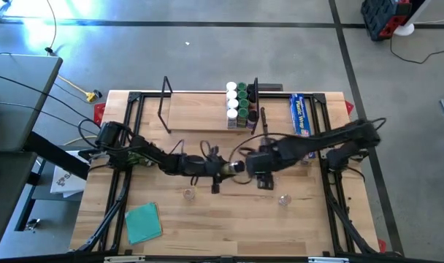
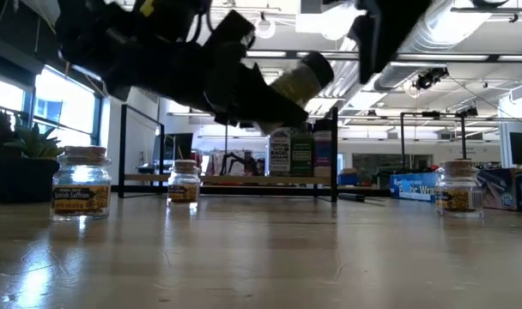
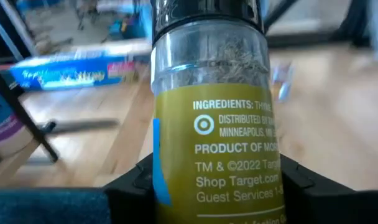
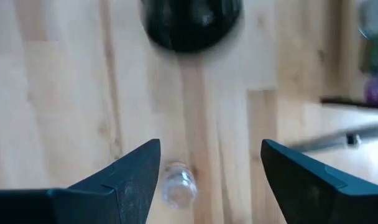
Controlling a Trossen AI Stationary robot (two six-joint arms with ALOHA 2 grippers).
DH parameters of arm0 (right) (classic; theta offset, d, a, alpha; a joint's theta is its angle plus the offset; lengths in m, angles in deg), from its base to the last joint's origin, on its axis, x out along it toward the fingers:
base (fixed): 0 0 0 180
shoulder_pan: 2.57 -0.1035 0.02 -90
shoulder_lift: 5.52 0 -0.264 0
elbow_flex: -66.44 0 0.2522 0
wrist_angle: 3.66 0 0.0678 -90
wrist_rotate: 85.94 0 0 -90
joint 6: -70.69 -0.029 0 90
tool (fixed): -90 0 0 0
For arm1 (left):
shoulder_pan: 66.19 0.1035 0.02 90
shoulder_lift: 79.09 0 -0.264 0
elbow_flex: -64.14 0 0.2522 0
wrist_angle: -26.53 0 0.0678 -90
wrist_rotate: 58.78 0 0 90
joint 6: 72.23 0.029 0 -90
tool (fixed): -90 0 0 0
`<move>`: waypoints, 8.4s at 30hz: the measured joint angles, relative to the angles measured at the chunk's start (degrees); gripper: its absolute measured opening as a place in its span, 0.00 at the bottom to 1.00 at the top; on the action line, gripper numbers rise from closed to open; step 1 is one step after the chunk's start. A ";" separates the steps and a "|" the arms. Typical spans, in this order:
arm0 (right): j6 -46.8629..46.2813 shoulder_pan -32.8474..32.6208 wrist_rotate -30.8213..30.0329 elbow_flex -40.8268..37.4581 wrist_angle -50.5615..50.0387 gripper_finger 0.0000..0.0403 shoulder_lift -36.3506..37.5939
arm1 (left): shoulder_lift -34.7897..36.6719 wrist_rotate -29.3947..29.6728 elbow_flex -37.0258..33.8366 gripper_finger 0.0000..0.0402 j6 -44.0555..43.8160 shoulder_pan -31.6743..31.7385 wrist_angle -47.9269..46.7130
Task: Shelf spices
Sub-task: Adjust the black seasoning bottles on the shelf
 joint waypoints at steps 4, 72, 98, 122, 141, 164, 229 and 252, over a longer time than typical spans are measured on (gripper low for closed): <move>-9.63 -3.48 -5.57 -15.60 13.49 0.68 11.28 | 0.00 -5.37 -4.58 0.41 -1.05 1.72 11.86; 8.15 48.22 5.48 -49.21 65.20 0.47 32.48 | 8.00 6.55 -2.83 0.59 3.56 -1.20 0.20; 6.92 48.16 2.31 -50.12 60.42 0.47 27.72 | 8.00 6.73 -2.83 0.59 3.58 -1.40 0.56; 12.93 48.53 0.91 -56.18 71.06 0.55 27.71 | 8.00 6.63 -2.83 0.59 3.45 -1.38 0.56; 13.22 48.53 2.41 -54.51 65.91 0.62 27.89 | 8.00 6.50 -2.83 0.59 3.43 -1.40 0.54; 24.04 41.23 -1.03 -40.65 12.48 0.62 10.62 | 7.98 1.95 -2.81 0.59 1.54 -1.15 0.11; -7.10 60.03 12.82 -52.28 56.09 0.42 15.94 | 7.98 1.74 -2.79 0.59 1.02 -2.56 -0.31; 9.81 50.54 9.31 -74.49 116.91 0.38 24.28 | 7.98 3.71 -2.79 0.59 1.02 -2.02 -0.16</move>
